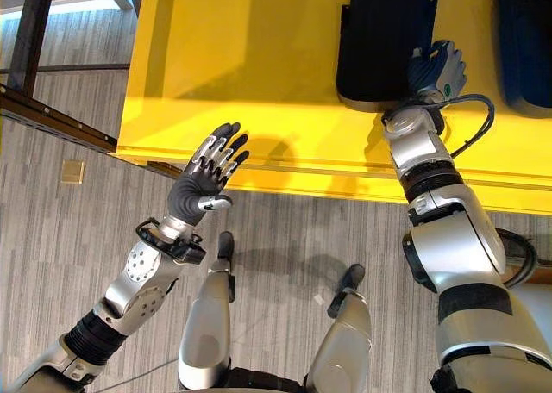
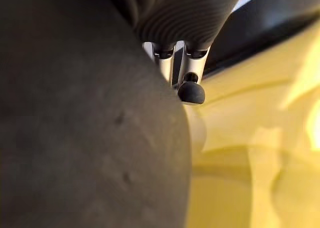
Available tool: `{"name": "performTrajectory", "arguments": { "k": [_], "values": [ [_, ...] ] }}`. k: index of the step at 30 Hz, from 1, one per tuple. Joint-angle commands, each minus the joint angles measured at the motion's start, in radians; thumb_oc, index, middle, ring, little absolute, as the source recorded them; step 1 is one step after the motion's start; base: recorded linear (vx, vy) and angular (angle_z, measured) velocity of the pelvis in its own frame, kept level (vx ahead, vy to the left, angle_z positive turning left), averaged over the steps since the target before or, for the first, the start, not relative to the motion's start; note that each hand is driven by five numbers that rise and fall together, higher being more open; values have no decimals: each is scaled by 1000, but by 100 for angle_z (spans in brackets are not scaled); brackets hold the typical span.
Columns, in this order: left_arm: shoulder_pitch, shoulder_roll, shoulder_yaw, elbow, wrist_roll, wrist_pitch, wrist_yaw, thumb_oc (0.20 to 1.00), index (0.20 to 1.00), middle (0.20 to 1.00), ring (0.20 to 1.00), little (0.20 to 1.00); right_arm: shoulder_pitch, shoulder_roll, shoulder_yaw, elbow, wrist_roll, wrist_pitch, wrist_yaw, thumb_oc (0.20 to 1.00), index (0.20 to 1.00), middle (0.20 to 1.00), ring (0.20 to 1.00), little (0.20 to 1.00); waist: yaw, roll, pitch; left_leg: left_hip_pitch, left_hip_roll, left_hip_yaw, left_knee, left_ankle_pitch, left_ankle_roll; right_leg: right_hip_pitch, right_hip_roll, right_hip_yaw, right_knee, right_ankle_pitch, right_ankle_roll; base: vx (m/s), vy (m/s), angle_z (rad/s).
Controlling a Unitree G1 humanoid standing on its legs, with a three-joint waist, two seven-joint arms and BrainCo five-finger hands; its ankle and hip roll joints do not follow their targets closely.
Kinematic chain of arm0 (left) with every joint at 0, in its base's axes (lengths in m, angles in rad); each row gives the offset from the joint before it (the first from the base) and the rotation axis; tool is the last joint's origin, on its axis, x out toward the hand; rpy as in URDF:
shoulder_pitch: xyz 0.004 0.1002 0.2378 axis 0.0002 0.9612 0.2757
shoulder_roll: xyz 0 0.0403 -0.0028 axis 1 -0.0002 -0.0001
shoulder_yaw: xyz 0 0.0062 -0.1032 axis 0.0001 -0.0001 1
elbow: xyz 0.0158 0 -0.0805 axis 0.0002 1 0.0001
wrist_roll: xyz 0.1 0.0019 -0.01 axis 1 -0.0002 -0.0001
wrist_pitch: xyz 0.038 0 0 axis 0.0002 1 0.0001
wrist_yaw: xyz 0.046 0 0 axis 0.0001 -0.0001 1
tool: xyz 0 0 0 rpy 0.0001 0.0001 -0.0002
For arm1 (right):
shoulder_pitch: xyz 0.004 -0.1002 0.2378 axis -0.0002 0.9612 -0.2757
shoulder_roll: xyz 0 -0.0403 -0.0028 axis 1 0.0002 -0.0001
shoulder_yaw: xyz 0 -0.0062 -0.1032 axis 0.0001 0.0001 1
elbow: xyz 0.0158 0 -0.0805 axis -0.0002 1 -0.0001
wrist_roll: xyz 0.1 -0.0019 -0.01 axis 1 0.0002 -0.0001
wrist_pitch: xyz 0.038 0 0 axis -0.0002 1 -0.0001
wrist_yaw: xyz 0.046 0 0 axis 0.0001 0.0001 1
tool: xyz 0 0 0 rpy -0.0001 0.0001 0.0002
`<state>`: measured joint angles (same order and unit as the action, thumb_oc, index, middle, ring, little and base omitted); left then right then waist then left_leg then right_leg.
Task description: Move parts from the plastic box to the shelf.
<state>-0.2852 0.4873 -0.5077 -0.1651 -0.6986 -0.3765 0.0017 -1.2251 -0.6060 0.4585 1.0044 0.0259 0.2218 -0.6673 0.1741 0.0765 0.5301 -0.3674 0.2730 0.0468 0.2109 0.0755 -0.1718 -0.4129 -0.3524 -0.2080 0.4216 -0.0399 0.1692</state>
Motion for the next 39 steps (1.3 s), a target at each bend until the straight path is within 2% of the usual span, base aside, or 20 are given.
{"name": "performTrajectory", "arguments": {
  "k": [1,8,25,31,32,39],
  "values": [
    [5,15,-7,-117,-21,-35,-32,1000,1000,1000,1000,1000,-175,-56,58,-14,-89,-45,-9,200,200,200,200,200,26,17,-10,14,3,112,32,-12,51,-23,37,-55,108,-52,-47,0,0,0],
    [11,25,-7,-119,-29,-31,-44,1000,1000,1000,1000,1000,-184,-73,89,-17,-146,-36,0,200,200,200,200,200,28,22,-10,11,0,108,40,-16,53,-29,32,-53,119,-54,-45,12,-3,0],
    [5,24,-6,-125,-33,-12,-53,1000,1000,1000,1000,1000,-193,-49,71,-5,-83,-17,-29,200,200,200,200,200,29,36,-10,-16,3,107,59,-26,53,-63,22,-46,148,-64,-49,2,-1,0],
    [3,19,-13,-125,-49,14,-93,1000,1000,1000,1000,1000,-188,-44,66,-2,-49,-24,-35,200,200,200,200,200,28,39,-10,-19,2,106,57,-24,53,-68,21,-42,154,-66,-49,0,0,0],
    [-2,21,-19,-129,-58,15,-90,1000,1000,1000,1000,1000,-186,-43,57,-11,-61,-34,-39,1000,1000,1000,1000,1000,25,40,-10,-23,2,106,55,-23,53,-71,21,-41,151,-64,-46,0,0,0],
    [8,19,-24,-121,-46,-3,-84,1000,1000,1000,1000,1000,-178,-39,63,-12,-112,-10,-80,1000,1000,1000,1000,1000,25,41,-10,-15,0,110,50,-24,54,-63,23,-41,136,-58,-45,0,0,0]
  ]
}}
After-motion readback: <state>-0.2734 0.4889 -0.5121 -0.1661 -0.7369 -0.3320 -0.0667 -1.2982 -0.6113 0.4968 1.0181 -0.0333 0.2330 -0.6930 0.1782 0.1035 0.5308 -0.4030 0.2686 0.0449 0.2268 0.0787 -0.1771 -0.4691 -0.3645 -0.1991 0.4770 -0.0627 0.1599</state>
